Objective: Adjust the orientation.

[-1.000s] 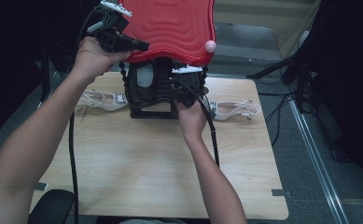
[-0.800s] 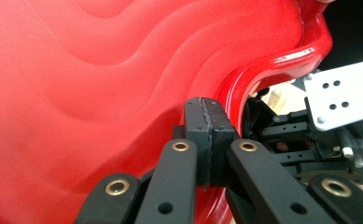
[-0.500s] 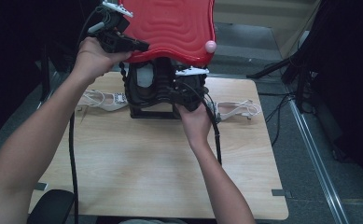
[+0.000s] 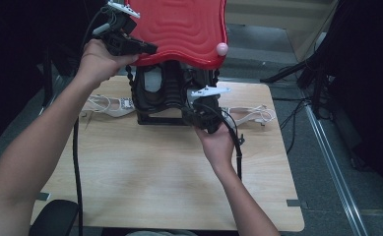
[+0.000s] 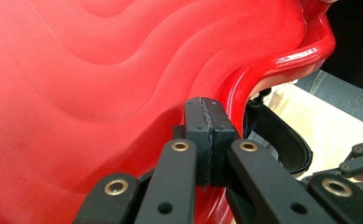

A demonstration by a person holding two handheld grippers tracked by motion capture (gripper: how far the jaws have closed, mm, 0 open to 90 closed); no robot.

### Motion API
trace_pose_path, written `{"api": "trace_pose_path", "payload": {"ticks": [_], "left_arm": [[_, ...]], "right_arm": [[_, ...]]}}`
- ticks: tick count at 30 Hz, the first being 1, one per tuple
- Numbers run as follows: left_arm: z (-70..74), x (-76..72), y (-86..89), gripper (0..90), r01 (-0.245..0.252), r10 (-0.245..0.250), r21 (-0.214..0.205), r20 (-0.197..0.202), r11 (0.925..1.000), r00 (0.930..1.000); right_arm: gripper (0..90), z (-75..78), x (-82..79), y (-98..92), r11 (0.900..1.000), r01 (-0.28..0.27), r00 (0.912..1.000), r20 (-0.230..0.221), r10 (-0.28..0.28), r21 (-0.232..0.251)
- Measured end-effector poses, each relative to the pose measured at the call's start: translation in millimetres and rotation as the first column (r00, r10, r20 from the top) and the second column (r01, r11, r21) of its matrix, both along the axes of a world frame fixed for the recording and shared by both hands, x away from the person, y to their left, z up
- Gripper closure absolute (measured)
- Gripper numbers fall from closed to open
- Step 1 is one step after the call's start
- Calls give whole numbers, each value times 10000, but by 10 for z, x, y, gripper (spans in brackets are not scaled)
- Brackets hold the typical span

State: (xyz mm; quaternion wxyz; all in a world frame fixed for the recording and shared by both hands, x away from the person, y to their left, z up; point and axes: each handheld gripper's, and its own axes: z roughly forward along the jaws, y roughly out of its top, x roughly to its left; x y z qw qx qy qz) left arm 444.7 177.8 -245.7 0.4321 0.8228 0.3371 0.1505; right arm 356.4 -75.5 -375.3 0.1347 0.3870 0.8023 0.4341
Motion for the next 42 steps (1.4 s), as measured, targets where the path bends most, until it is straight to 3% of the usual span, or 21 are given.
{"api": "trace_pose_path", "payload": {"ticks": [6, 10, 14, 22, 33, 40, 42], "left_arm": [[-3, 1, 3, 900, 20, -20, -1, 48, 10000, 10000], [-4, 1, 4, 900, 28, -28, -1, 65, 10000, 10000], [-6, -9, 6, 900, 31, -31, 11, 78, 10000, 10000], [-7, -10, 5, 900, 49, -50, 47, 134, 10000, 9999], [-8, -14, 6, 900, 72, -73, 65, 164, 10000, 9998], [-9, -12, 5, 900, 75, -77, 77, 194, 9999, 9998], [-8, -17, 4, 900, 56, -57, 64, 169, 10000, 9998]], "right_arm": [[900, -256, 34, -142, 9999, -72, 9988, -494, 66, -118], [900, -305, 55, -163, 9997, -256, 9984, -497, 254, -25], [900, -304, 90, -145, 9991, -413, 9985, -379, 407, -130], [900, -252, 221, -124, 9995, -222, 9993, -321, 215, -208], [900, -178, 451, -82, 9995, 269, 9993, -250, -273, -142], [900, -154, 563, -97, 9987, 497, 9982, -351, -492, 147], [900, -162, 615, -90, 9977, 669, 9971, -349, -673, -121]]}}
